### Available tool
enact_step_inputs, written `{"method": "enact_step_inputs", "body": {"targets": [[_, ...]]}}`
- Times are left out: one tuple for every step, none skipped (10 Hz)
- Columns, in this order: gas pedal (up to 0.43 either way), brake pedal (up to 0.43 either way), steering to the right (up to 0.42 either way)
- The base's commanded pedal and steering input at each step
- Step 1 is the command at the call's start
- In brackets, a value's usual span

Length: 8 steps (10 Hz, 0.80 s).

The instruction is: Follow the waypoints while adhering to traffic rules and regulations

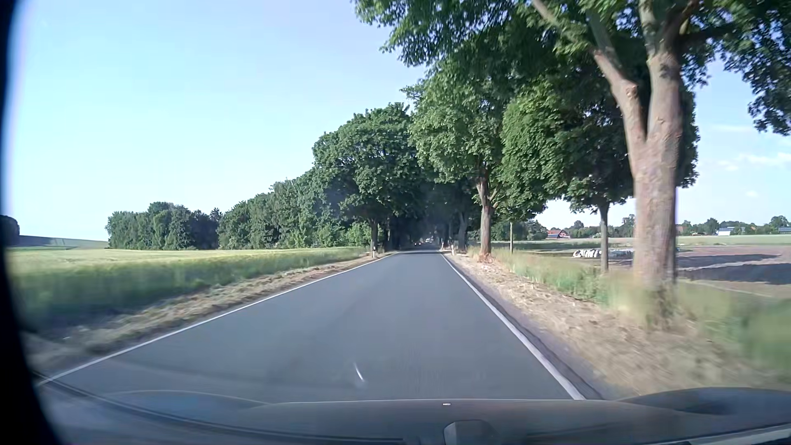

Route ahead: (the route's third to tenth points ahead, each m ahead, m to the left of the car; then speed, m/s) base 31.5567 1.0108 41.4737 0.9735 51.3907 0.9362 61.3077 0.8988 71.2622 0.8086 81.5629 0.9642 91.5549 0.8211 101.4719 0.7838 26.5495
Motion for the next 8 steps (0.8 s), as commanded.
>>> {"method": "enact_step_inputs", "body": {"targets": [[0.488, 0.006, 0.001], [0.5, 0.006, 0.001], [0.5, 0.006, 0.001], [0.5, 0.006, 0.0], [0.5, 0.006, 0.001], [0.5, 0.006, 0.0], [0.5, 0.006, 0.001], [0.5, 0.006, 0.001]]}}
